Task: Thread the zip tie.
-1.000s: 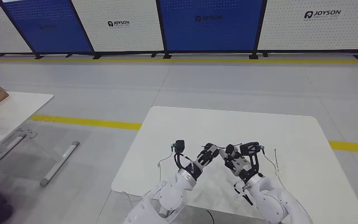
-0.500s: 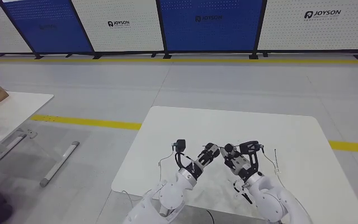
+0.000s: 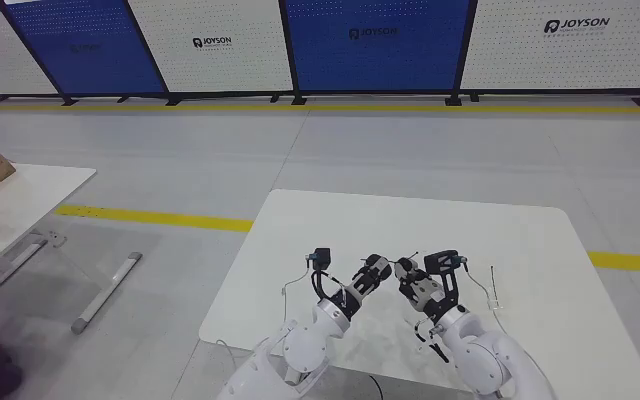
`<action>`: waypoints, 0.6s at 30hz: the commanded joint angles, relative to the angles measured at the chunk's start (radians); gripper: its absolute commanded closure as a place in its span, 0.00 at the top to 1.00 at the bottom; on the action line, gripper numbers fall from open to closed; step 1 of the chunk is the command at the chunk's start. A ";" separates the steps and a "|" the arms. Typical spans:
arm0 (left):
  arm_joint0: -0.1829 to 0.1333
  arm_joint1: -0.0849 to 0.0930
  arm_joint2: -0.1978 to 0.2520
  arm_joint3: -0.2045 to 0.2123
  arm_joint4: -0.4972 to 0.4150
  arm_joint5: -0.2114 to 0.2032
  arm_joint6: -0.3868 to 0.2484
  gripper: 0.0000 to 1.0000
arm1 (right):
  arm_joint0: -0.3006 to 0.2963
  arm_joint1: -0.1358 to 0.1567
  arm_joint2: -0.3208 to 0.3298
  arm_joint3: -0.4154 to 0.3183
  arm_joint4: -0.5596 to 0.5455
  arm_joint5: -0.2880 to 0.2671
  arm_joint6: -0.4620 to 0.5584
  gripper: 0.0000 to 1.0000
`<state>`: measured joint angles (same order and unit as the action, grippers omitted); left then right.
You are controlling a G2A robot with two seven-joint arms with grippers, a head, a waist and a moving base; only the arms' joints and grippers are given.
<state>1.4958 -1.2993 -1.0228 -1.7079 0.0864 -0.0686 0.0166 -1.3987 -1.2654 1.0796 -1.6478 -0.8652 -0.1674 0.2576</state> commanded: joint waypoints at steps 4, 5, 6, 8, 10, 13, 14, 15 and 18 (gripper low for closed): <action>0.007 0.002 -0.004 -0.010 0.003 -0.014 -0.005 0.00 | 0.006 -0.002 -0.012 0.006 -0.019 0.005 0.006 0.00; 0.008 0.002 -0.005 -0.011 0.003 -0.016 -0.005 0.00 | 0.007 -0.002 -0.015 0.009 -0.023 0.006 0.007 0.00; 0.009 0.002 -0.007 -0.012 0.003 -0.018 -0.005 0.00 | 0.009 -0.003 -0.019 0.010 -0.026 0.007 0.007 0.00; 0.012 0.003 -0.010 -0.016 0.001 -0.023 -0.004 0.00 | 0.011 -0.004 -0.024 0.014 -0.030 0.008 0.006 0.00; 0.017 0.003 -0.012 -0.020 0.000 -0.028 -0.005 0.00 | 0.013 -0.005 -0.027 0.017 -0.032 0.009 0.007 0.00; 0.024 0.005 -0.014 -0.030 0.004 -0.036 -0.006 0.00 | 0.015 -0.006 -0.029 0.022 -0.035 0.009 0.008 0.00; 0.027 0.005 -0.015 -0.033 0.004 -0.039 -0.005 0.00 | 0.015 -0.006 -0.029 0.024 -0.037 0.008 0.009 0.00; 0.029 0.005 -0.016 -0.036 0.005 -0.041 -0.005 0.00 | 0.016 -0.006 -0.029 0.026 -0.038 0.007 0.010 0.00; 0.034 0.006 -0.017 -0.042 0.005 -0.047 -0.004 0.00 | 0.018 -0.006 -0.030 0.034 -0.041 0.002 0.013 0.00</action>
<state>1.5287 -1.2934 -1.0398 -1.7492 0.0913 -0.1145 0.0127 -1.3813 -1.2716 1.0501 -1.6162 -0.9053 -0.1633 0.2693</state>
